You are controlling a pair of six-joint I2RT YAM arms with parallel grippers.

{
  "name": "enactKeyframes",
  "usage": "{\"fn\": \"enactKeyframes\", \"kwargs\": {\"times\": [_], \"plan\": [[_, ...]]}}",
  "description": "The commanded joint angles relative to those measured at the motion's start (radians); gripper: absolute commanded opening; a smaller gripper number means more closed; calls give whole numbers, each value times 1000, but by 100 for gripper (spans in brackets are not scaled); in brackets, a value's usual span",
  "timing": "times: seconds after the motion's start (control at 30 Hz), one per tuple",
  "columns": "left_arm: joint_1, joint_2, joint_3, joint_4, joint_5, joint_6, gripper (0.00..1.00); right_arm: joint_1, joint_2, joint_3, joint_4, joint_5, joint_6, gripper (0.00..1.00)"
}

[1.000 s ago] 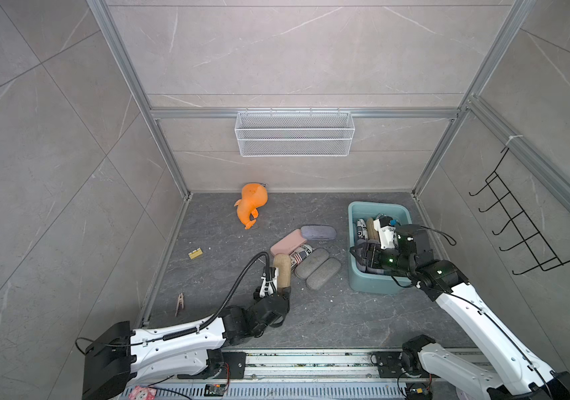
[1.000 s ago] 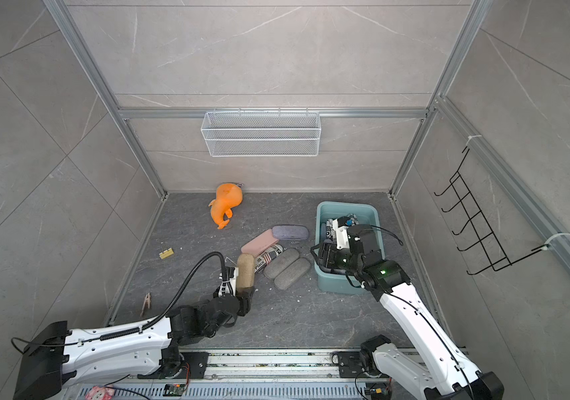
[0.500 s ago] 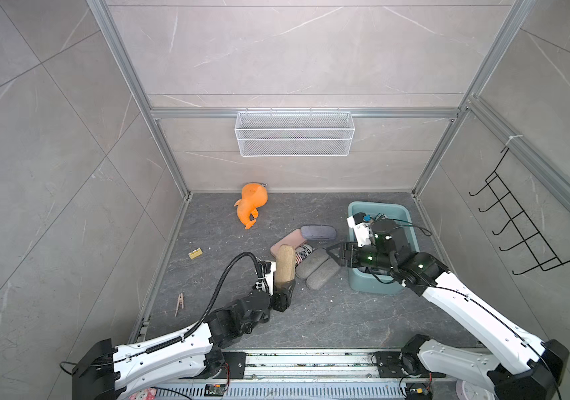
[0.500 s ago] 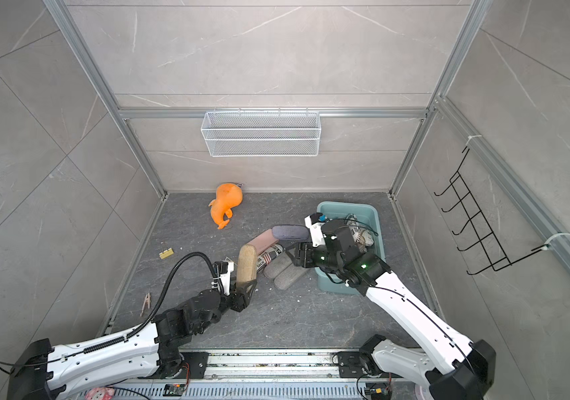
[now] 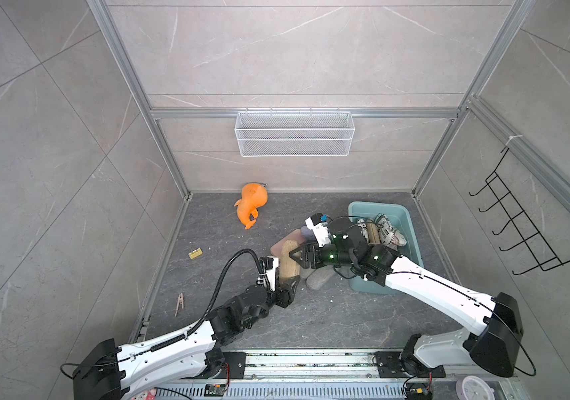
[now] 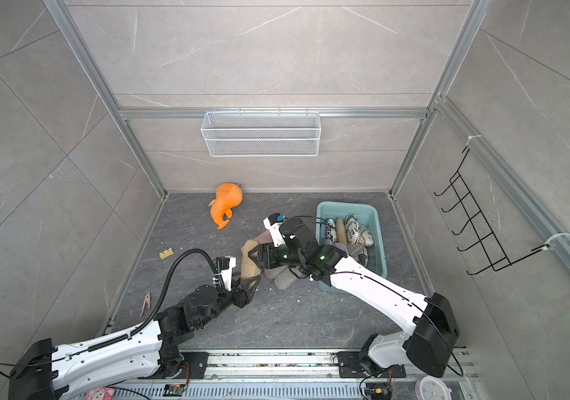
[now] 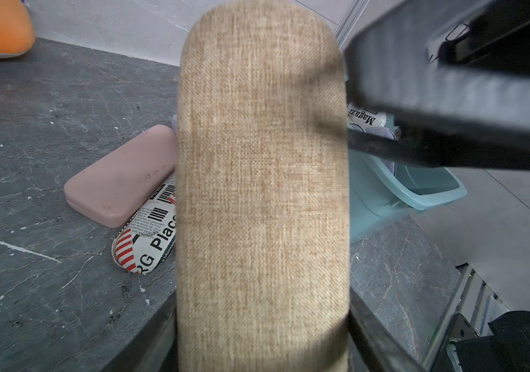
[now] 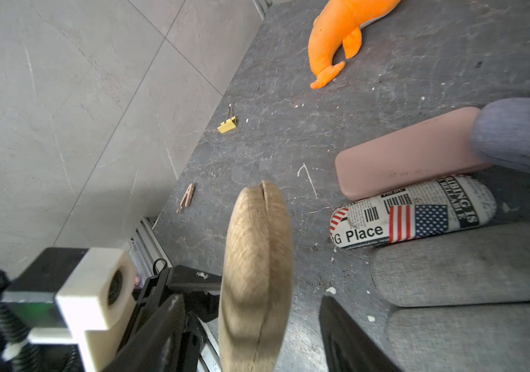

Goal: Put the glasses cases into the storage boxes
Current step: Pick up the glasses case at the center of the board, then place the glasses case in the storage box.

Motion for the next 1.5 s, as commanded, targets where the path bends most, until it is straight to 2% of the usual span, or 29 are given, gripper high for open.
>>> {"fn": "enactKeyframes", "kwargs": {"times": [0.0,0.2,0.23,0.3,0.5,0.63,0.73,0.83,0.97,1.1,1.2,1.47], "plan": [[5,-5,45,84,14,12,53,24,31,47,38,44,19,62],[5,-18,32,82,10,7,54,43,53,79,31,46,12,38],[5,-16,35,74,11,9,60,43,53,77,33,51,12,37],[5,-11,48,36,8,13,84,46,46,73,35,68,12,35],[5,-51,36,-21,-14,3,98,43,25,102,-21,159,-25,32],[5,-132,28,-128,-37,-18,98,25,-10,149,-111,239,-82,31],[5,-221,13,-239,-100,-45,98,-38,-56,197,-234,272,-136,31],[5,-300,8,-339,-150,-66,97,-163,-113,245,-375,281,-201,31],[5,-359,-19,-353,-158,-71,97,-356,-136,310,-546,301,-295,31],[5,-347,-12,-346,-160,-58,97,-487,-101,357,-622,326,-331,30],[5,-308,13,-355,-147,-54,97,-551,-46,391,-628,285,-328,30],[5,-273,32,-387,-136,-81,96,-573,153,454,-638,199,-335,30]]}}
